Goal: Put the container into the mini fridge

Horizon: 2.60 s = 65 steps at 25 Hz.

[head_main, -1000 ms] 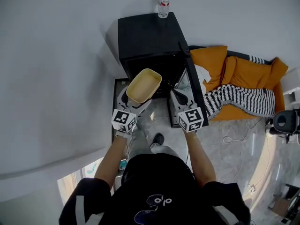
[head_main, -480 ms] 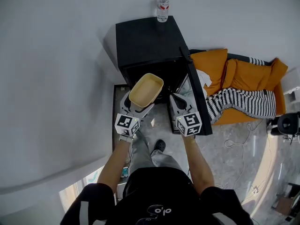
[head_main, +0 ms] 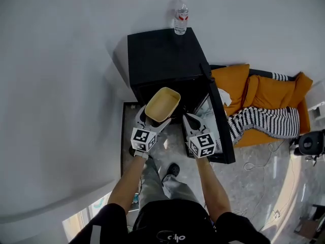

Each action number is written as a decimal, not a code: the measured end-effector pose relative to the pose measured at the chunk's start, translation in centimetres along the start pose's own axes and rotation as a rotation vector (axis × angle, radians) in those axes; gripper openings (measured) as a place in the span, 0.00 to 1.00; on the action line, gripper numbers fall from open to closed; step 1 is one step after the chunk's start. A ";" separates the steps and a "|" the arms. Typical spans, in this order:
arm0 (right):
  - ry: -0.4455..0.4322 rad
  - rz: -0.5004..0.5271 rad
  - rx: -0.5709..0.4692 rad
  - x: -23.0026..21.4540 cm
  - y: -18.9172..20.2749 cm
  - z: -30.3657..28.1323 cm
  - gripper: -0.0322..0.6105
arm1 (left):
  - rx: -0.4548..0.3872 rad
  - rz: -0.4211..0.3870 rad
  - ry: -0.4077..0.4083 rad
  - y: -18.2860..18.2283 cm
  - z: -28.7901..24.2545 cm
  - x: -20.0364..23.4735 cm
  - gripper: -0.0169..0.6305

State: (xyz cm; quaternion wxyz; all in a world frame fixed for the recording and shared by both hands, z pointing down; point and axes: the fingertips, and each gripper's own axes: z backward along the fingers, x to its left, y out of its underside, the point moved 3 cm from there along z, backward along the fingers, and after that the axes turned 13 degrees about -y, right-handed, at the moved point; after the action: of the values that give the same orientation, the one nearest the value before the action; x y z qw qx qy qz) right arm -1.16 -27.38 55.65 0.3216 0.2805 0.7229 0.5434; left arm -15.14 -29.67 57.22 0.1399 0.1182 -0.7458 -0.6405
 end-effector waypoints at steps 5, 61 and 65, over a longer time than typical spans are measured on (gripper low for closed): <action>0.004 -0.006 0.003 -1.3 0.9 -1.1 0.06 | 0.006 0.000 0.003 1.0 -2.6 0.8 0.84; 0.030 -0.033 0.041 -5.5 6.7 -4.3 0.06 | 0.185 -0.091 -0.127 6.9 -17.0 4.9 0.84; 0.024 -0.032 0.040 -5.3 6.5 -4.2 0.06 | 0.211 -0.117 -0.132 7.0 -17.2 4.8 0.84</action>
State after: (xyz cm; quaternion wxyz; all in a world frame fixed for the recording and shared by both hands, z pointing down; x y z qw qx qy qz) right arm -0.66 -32.28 63.65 0.3158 0.2688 0.7417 0.5272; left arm -13.38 -46.20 66.83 0.0397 0.1329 -0.8084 -0.5721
